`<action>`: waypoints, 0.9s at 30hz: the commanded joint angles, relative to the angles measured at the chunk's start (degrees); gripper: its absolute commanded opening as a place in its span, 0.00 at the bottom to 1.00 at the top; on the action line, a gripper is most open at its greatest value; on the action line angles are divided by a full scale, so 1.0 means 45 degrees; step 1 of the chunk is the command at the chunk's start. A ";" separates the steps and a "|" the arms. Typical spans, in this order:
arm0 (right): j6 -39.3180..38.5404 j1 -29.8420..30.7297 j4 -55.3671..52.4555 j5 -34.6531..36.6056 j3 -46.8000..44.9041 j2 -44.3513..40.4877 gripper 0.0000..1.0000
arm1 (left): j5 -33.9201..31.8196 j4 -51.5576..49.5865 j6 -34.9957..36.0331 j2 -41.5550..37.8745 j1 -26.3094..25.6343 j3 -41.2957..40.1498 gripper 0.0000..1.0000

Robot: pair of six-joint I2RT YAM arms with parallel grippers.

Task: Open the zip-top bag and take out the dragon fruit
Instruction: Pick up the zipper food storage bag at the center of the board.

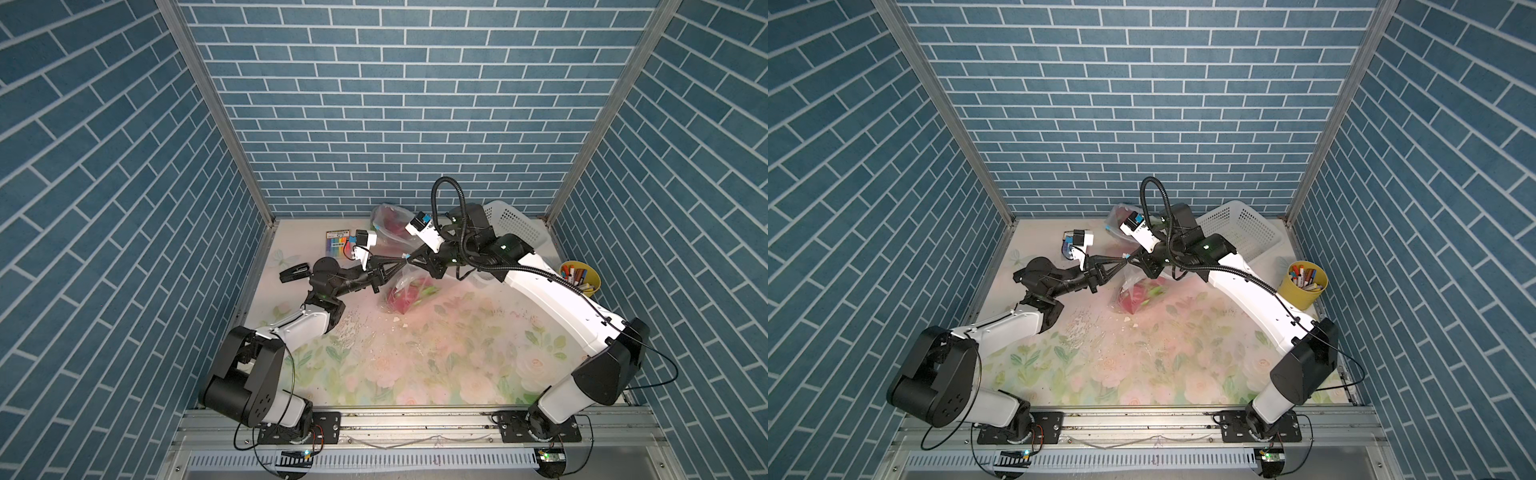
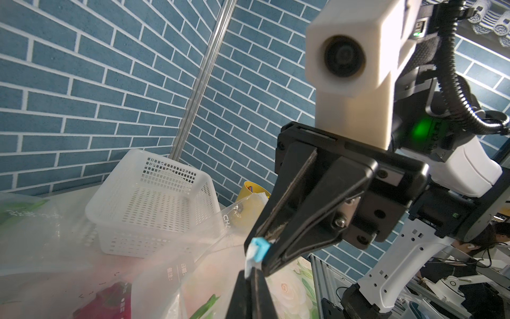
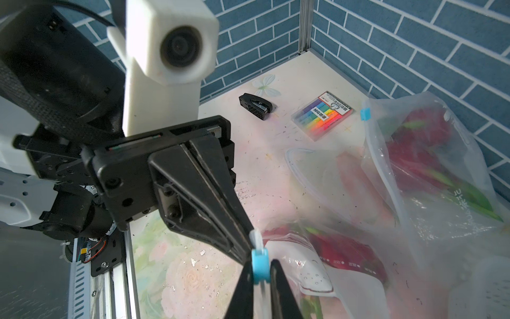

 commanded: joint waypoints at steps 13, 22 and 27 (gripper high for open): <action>0.0054 0.0128 0.0152 -0.0078 -0.0492 -0.0384 0.01 | -0.0911 -0.0452 0.0384 -0.0431 -0.0057 0.0320 0.00; -0.0051 0.0112 -0.0172 0.0623 -0.1545 -0.1138 0.01 | -0.1252 -0.0188 0.0198 -0.0680 -0.0027 0.0064 0.00; -0.0058 0.0105 -0.0345 0.0826 -0.1740 -0.1355 0.01 | -0.1278 -0.0236 0.0177 -0.0578 -0.0032 0.0046 0.00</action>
